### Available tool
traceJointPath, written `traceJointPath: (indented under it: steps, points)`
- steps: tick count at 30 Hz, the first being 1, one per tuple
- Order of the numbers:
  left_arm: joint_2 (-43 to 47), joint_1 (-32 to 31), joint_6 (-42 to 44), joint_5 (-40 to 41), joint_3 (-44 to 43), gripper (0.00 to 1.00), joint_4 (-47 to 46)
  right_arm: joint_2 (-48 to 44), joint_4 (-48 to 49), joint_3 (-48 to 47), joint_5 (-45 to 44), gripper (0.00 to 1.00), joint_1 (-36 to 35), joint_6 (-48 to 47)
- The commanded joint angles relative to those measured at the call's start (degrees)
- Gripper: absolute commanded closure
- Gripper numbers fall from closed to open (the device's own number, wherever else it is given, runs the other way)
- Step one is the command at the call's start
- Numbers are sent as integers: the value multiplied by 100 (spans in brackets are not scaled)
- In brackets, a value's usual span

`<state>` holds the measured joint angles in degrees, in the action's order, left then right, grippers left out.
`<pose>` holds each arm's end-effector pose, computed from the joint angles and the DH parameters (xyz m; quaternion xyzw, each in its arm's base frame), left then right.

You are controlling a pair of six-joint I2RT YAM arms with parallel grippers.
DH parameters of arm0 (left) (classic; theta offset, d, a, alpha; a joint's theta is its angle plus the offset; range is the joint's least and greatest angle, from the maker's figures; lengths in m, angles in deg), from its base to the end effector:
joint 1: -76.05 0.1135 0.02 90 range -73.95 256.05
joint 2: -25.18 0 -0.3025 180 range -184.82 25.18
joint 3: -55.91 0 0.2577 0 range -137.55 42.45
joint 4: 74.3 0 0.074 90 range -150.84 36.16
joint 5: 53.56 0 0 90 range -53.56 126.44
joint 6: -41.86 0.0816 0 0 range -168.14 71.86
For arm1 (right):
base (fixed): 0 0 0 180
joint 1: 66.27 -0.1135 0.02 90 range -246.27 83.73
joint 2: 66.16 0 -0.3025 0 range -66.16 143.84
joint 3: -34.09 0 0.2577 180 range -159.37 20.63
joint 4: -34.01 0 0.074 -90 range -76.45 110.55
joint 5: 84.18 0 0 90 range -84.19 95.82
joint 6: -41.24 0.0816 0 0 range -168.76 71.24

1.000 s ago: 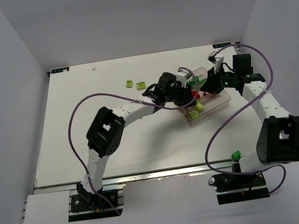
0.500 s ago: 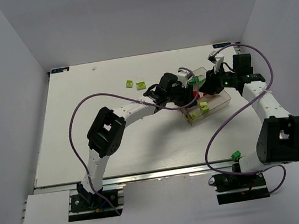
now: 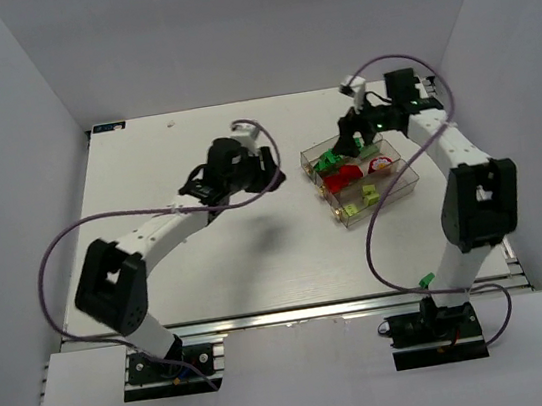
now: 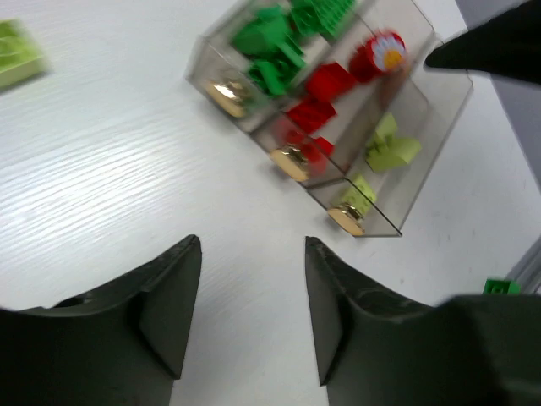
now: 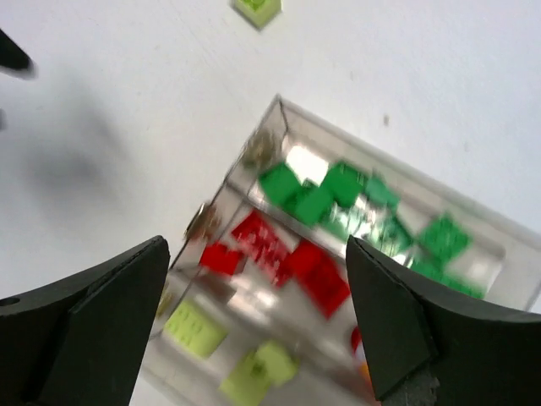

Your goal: Sort the legos into containers by color

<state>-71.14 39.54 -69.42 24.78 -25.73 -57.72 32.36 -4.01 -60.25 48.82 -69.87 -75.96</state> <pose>0.3391 -0.2716 0.2690 0.1643 0.8527 -0.3133 0.3844 0.4165 0.0820 0.3041 -0.3690 0.7807 0.2509 0.4375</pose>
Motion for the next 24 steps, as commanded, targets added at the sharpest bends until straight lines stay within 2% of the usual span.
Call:
traceJointPath:
  steps: [1, 4, 8, 10, 12, 13, 15, 20, 24]
  points:
    - [972, 398, -289, 655, 654, 36, 31, 632, -890, -1006, -222, 11, -745, -1222]
    - [1570, 618, -342, 972, 1033, 30, 277, 1274, -1243, -1798, -258, 11, -1080, -1725]
    - [2177, 707, -421, 1438, 1360, 27, 742, 2020, -1429, -2475, 146, 11, -1240, -3287]
    - [2571, 707, -561, 1657, 1509, 27, 831, 2267, -1412, -2974, 121, 10, -1371, -3563]
    - [2853, 716, -763, 1798, 1807, 18, 884, 2732, -1508, -3423, -124, 10, -1546, -3861]
    - [3133, 716, -833, 1860, 1896, 7, 901, 2899, -1552, -3869, -230, 10, -1600, -3959]
    - [3399, 716, -1017, 2097, 2158, 2, 963, 3330, -1631, -4171, -493, 10, -1758, -4274]
    - [4040, 724, -1142, 2527, 2397, 2, 1287, 3761, -1219, -4261, -670, 11, -1987, -4356]
    - [4260, 725, -1177, 2721, 2424, 2, 1516, 4060, -509, -4479, -819, 12, -2092, -3566]
